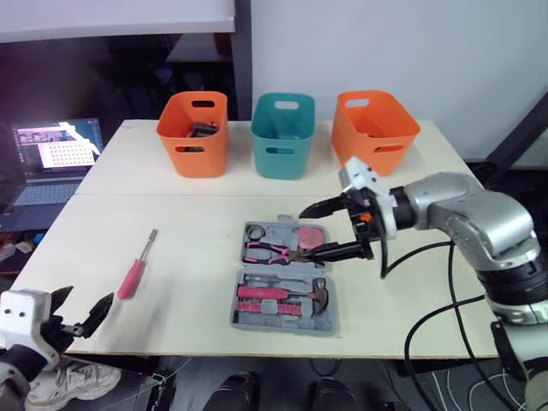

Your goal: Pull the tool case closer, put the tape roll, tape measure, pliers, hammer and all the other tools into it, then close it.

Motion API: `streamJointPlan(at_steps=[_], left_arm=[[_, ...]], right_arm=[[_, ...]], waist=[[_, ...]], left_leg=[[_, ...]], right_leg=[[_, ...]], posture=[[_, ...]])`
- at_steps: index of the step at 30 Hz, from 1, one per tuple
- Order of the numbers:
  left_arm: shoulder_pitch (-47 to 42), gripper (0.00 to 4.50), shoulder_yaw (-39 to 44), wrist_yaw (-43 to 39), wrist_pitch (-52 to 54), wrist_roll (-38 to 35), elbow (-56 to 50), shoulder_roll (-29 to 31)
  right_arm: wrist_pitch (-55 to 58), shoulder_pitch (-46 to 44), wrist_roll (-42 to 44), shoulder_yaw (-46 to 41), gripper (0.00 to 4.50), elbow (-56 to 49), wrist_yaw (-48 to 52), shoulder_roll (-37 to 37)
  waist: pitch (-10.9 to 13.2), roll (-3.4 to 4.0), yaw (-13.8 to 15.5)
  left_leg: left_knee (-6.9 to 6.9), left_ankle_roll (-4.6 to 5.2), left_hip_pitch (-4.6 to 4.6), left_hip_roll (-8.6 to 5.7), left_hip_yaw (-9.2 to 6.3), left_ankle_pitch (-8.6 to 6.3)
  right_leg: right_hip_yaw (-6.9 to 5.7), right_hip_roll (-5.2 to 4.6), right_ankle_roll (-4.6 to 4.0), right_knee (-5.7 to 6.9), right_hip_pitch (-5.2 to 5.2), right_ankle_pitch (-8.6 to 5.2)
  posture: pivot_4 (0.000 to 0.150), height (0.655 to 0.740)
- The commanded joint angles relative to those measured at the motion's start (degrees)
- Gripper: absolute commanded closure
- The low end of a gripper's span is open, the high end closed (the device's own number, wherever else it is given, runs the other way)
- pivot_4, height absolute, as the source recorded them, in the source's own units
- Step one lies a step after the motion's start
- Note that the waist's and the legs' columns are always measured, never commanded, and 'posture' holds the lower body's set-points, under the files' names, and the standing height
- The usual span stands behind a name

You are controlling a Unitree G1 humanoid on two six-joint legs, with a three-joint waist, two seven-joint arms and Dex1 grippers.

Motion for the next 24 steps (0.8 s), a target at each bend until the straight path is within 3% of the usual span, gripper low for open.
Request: streamJointPlan(at_steps=[1,4,12,18,24], left_arm=[[-2.4,0.00,0.9,5.2,7.9,-0.7,-1.6,2.8],[-8.2,0.00,-2.5,8.5,15.4,1.4,1.3,7.5],[-30.8,0.00,-16.8,4.8,27.6,4.6,17.6,17.9],[-43.5,0.00,-25.9,3.6,29.7,9.3,28.2,18.3],[-50.2,0.00,-30.5,5.0,36.0,12.6,32.9,18.2]], right_arm=[[-1.0,-1.3,-1.2,-0.1,0.06,-0.6,0.0,0.4],[-1.0,-0.9,-2.2,-0.4,0.06,-1.1,-1.4,0.3],[2.4,1.7,-2.2,-3.0,0.06,-5.6,-7.1,-0.3],[4.8,4.0,-2.5,-5.3,0.06,-8.4,-10.7,-2.1],[7.4,5.5,-2.1,-7.1,0.06,-10.9,-13.4,-3.6]], waist=[[0.0,0.01,0.0],[0.0,0.00,0.0],[0.0,0.00,-0.3],[0.0,-0.02,-0.6],[0.1,-0.04,-0.7]], left_leg=[[0.00,0.01,0.00,0.00,0.00,0.01],[0.02,0.01,0.00,0.00,-0.02,0.02],[0.13,0.00,0.00,-0.03,-0.01,0.03],[0.10,-0.01,-0.02,-0.05,0.01,0.04],[0.24,-0.04,-0.03,-0.06,0.01,0.06]], right_leg=[[-0.01,0.00,0.00,0.00,0.00,0.00],[-0.03,0.02,0.01,0.06,-0.01,0.02],[-0.03,0.09,0.21,0.15,-0.02,0.24],[-0.01,0.05,0.22,0.32,0.08,0.26],[0.00,0.05,0.22,0.56,0.03,0.25]], posture=[[0.150,0.7400],[0.150,0.7400],[0.150,0.7400],[0.150,0.7400],[0.150,0.7400]])
